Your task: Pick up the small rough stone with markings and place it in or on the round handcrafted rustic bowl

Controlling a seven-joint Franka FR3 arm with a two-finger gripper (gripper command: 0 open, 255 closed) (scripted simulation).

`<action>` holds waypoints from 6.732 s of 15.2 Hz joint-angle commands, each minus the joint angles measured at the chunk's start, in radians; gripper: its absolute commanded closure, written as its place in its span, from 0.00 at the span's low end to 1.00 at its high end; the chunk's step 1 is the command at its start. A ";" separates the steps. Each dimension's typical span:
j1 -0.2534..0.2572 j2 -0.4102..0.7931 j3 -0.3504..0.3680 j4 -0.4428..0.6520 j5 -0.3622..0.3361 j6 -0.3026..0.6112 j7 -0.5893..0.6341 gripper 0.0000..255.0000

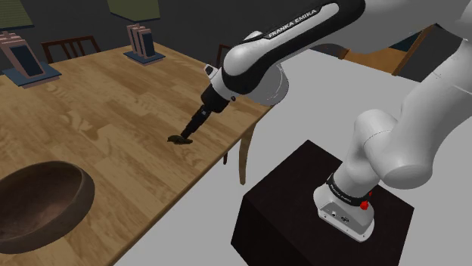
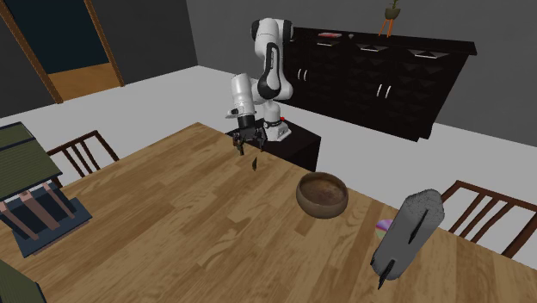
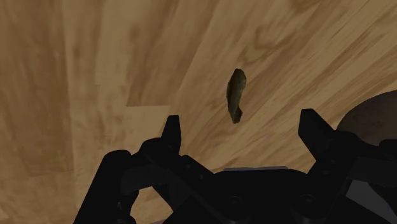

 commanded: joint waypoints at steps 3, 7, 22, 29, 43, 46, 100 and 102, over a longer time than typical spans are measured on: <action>0.029 0.074 0.000 0.040 0.092 0.037 -0.078 0.00; 0.043 0.135 0.005 0.076 0.160 0.059 -0.134 0.00; 0.044 0.134 0.007 0.074 0.161 0.062 -0.133 1.00; 0.028 0.080 0.006 0.070 0.026 0.026 -0.006 1.00; -0.038 -0.045 0.030 0.107 -0.242 -0.110 0.257 1.00; -0.052 -0.065 0.035 0.124 -0.281 -0.144 0.297 1.00; 0.165 0.604 0.219 0.874 -0.989 -0.090 1.195 1.00; 0.165 0.604 0.219 0.874 -0.989 -0.090 1.195 1.00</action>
